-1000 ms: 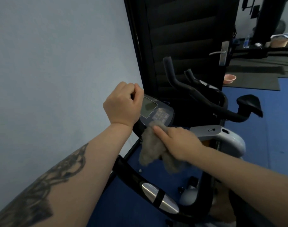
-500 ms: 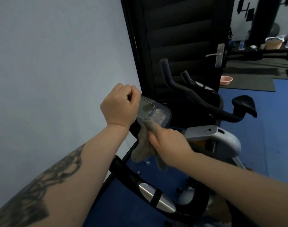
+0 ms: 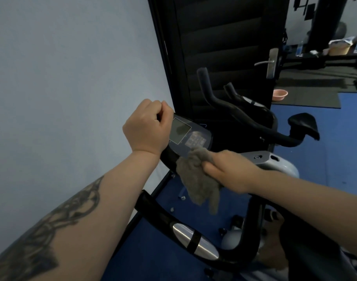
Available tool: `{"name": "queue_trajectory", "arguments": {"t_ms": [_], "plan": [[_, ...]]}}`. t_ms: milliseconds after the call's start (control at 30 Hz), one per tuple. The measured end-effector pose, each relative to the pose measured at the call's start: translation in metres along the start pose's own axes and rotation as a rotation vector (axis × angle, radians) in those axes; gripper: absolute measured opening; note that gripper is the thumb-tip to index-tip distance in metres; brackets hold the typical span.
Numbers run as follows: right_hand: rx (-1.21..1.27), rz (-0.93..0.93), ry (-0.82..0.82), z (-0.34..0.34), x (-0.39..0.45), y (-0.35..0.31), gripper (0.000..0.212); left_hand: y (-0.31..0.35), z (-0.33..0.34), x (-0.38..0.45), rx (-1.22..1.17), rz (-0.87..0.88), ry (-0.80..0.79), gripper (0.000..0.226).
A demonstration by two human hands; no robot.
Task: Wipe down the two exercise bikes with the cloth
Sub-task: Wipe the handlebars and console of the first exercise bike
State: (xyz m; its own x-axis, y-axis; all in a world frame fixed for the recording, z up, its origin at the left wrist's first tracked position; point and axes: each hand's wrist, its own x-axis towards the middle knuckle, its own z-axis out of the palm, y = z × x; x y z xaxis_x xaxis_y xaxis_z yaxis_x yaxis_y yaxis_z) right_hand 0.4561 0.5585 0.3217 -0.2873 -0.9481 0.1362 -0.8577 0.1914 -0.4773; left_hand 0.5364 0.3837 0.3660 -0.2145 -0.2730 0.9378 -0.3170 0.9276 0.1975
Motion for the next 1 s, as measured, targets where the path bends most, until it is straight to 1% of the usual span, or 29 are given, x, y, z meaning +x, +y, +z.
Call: {"name": "queue_trajectory", "arguments": {"t_ms": [33,67,133,167,200,233,300,333,400,433,500,533,567,633,733,800,867,933,1000], "plan": [[-0.006,-0.007,0.036,0.006,0.006,-0.009,0.03,0.0,0.0,0.0,0.006,0.005,0.003,0.039],[-0.011,0.0,0.076,0.015,0.01,-0.021,0.04,-0.001,0.0,0.001,0.012,0.014,0.005,0.039],[-0.001,0.028,0.193,0.034,0.012,-0.04,0.066,-0.002,-0.001,0.0,0.012,0.017,-0.001,0.039],[0.007,0.032,0.24,0.039,0.008,-0.041,0.077,-0.002,-0.001,0.0,0.006,0.013,-0.006,0.039],[0.015,0.046,0.245,0.037,0.002,-0.038,0.082,-0.001,-0.001,0.0,0.002,0.012,-0.008,0.039],[0.029,0.069,0.216,0.033,-0.003,-0.03,0.08,0.0,-0.001,0.0,0.002,0.015,-0.007,0.038],[0.058,0.141,0.159,0.026,-0.001,-0.02,0.066,0.0,0.0,-0.001,0.007,0.024,0.008,0.039],[0.066,0.169,0.148,0.025,0.006,-0.021,0.067,0.0,0.0,-0.001,0.014,0.026,0.02,0.038],[0.02,0.199,0.173,0.034,0.026,-0.033,0.081,0.0,0.0,0.001,0.016,0.021,0.014,0.038],[-0.027,0.206,0.196,0.039,0.033,-0.04,0.082,0.0,-0.001,0.001,0.012,0.017,0.005,0.037],[-0.118,0.179,0.274,0.044,0.034,-0.046,0.067,-0.001,-0.003,0.0,0.005,0.005,-0.017,0.037],[-0.145,0.13,0.295,0.043,0.027,-0.042,0.06,-0.001,-0.003,0.0,0.002,0.001,-0.024,0.037],[-0.156,0.073,0.282,0.041,0.019,-0.034,0.055,0.0,-0.003,0.0,0.0,-0.002,-0.026,0.037],[-0.116,0.016,0.199,0.034,0.008,-0.021,0.053,0.0,-0.001,-0.001,-0.002,-0.001,-0.019,0.038],[-0.07,0.054,0.101,0.028,0.031,-0.032,0.052,0.0,0.0,0.0,0.003,0.003,-0.008,0.037],[-0.043,0.089,0.124,0.032,0.041,-0.041,0.05,0.0,-0.002,0.0,-0.001,0.002,-0.023,0.037],[-0.075,0.041,0.194,0.037,0.03,-0.038,0.047,-0.002,-0.003,0.0,-0.006,0.009,-0.028,0.037],[-0.018,-0.007,0.138,0.033,0.013,-0.025,0.045,-0.002,-0.002,0.0,-0.015,0.024,-0.026,0.038],[0.027,0.014,0.056,0.023,0.018,-0.022,0.042,0.0,-0.001,0.0,-0.009,0.013,-0.005,0.037]]}}
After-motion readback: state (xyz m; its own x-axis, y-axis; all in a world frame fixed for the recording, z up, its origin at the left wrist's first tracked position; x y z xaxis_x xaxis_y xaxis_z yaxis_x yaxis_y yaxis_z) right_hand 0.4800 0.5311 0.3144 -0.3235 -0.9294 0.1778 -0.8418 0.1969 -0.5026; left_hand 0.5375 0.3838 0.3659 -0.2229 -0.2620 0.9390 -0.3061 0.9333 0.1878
